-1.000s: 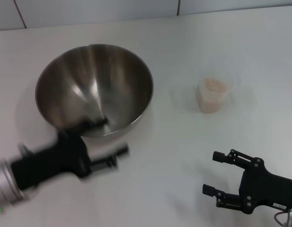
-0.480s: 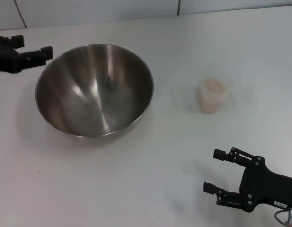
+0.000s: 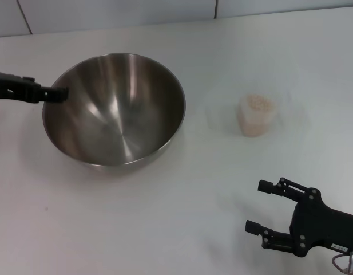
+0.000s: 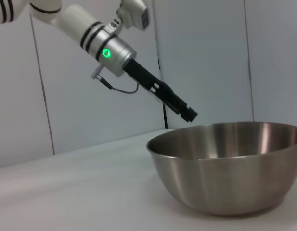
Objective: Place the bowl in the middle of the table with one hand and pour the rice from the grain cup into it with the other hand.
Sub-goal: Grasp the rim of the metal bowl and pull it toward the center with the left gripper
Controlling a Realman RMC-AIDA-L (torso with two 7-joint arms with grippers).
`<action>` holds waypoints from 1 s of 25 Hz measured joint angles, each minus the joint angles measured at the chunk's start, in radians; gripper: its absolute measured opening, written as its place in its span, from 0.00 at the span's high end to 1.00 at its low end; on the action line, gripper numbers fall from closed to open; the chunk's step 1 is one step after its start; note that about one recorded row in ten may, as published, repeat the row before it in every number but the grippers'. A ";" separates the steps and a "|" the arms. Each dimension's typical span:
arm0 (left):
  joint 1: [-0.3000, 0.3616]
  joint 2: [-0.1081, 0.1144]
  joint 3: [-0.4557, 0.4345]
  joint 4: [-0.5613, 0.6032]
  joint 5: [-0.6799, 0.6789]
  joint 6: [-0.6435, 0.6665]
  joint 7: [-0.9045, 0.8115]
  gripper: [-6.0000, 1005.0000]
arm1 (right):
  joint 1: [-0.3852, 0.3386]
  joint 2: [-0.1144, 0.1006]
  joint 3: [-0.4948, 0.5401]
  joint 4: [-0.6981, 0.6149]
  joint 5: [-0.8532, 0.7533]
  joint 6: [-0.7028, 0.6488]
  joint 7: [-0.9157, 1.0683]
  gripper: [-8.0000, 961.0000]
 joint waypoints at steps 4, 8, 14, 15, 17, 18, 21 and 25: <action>-0.030 0.000 -0.003 -0.060 0.030 -0.004 -0.001 0.16 | 0.000 0.000 0.000 0.000 0.001 -0.003 0.000 0.15; -0.065 -0.001 -0.004 -0.128 0.072 -0.010 -0.002 0.16 | 0.001 0.000 0.000 0.000 0.001 -0.003 -0.001 0.15; -0.087 -0.004 -0.004 -0.167 0.107 -0.021 -0.006 0.16 | 0.005 0.000 0.000 0.000 0.001 -0.003 -0.002 0.15; -0.088 -0.004 -0.002 -0.167 0.107 -0.021 -0.006 0.16 | 0.005 0.000 0.000 0.000 0.001 -0.003 -0.002 0.15; -0.089 -0.004 -0.001 -0.167 0.107 -0.021 -0.006 0.16 | 0.005 0.000 0.000 0.000 0.001 -0.003 -0.002 0.15; -0.089 -0.004 0.000 -0.168 0.108 -0.020 -0.006 0.16 | 0.005 0.000 0.000 0.000 0.001 -0.003 -0.002 0.15; -0.093 -0.003 0.004 -0.170 0.110 -0.011 -0.006 0.17 | 0.005 0.000 0.000 -0.001 0.001 -0.003 -0.002 0.15; -0.104 -0.002 0.010 -0.186 0.114 -0.006 -0.001 0.33 | 0.005 0.000 0.000 -0.001 0.001 -0.003 -0.002 0.15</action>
